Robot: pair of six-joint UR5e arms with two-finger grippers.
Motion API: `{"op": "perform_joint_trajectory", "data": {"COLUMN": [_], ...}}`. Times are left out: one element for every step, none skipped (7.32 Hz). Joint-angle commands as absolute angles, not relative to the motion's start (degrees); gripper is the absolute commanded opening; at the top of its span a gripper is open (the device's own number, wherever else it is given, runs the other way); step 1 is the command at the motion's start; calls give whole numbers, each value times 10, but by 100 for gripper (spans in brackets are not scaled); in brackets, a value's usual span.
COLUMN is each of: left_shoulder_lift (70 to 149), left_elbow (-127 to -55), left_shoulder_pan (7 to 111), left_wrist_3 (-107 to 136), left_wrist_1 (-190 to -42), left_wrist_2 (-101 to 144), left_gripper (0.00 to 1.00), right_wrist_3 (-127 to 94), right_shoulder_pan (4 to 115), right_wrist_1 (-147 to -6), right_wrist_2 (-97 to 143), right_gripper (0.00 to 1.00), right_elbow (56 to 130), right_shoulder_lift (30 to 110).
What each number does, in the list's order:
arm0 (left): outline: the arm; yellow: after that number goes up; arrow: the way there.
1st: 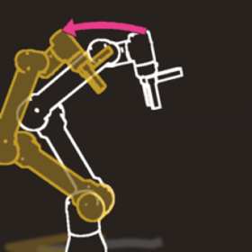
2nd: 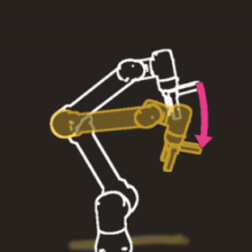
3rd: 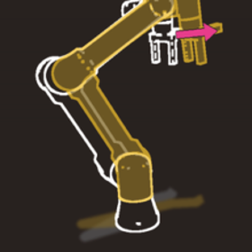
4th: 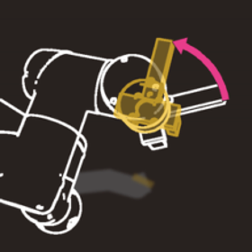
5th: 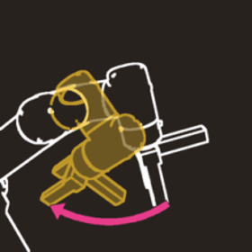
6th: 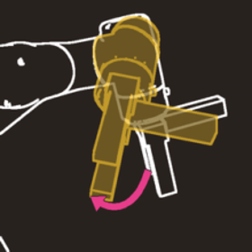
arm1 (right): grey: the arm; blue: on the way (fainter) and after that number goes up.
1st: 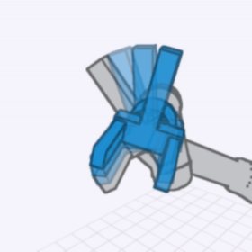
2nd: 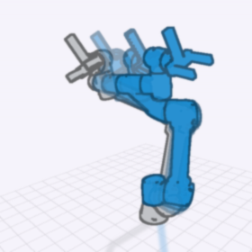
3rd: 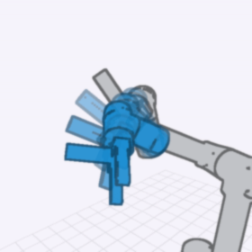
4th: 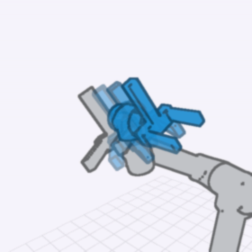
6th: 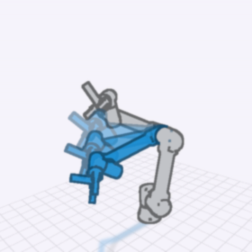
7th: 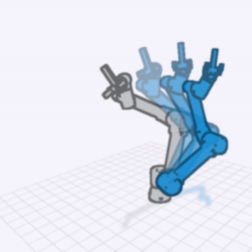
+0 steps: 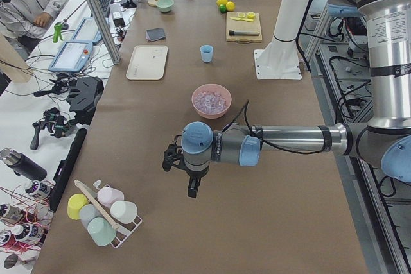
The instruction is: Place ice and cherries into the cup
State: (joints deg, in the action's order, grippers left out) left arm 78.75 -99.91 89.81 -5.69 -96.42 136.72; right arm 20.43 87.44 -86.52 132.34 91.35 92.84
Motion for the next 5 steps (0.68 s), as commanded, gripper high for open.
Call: {"op": "perform_joint_trajectory", "data": {"left_shoulder_lift": [799, 799, 788, 781, 780], "left_elbow": [-1018, -1060, -1086, -1085, -1083], "left_shoulder_pan": [911, 918, 926, 934, 934], "left_wrist_3": [-56, -61, -62, -62, -63], "left_wrist_1": [-907, -857, -839, -841, -843], "left_wrist_2": [1367, 1366, 1367, 1368, 1363], "left_gripper": [97, 97, 97, 97, 97], "right_wrist_3": [204, 204, 204, 202, 202], "right_shoulder_pan": [876, 876, 876, 876, 876], "right_wrist_1": [-865, -864, -864, -864, -863], "right_wrist_2": [1324, 1324, 1322, 1322, 1322], "right_gripper": [100, 100, 100, 100, 100], "right_elbow": [914, 914, 913, 916, 918], "right_shoulder_lift": [925, 925, 925, 925, 925]}}
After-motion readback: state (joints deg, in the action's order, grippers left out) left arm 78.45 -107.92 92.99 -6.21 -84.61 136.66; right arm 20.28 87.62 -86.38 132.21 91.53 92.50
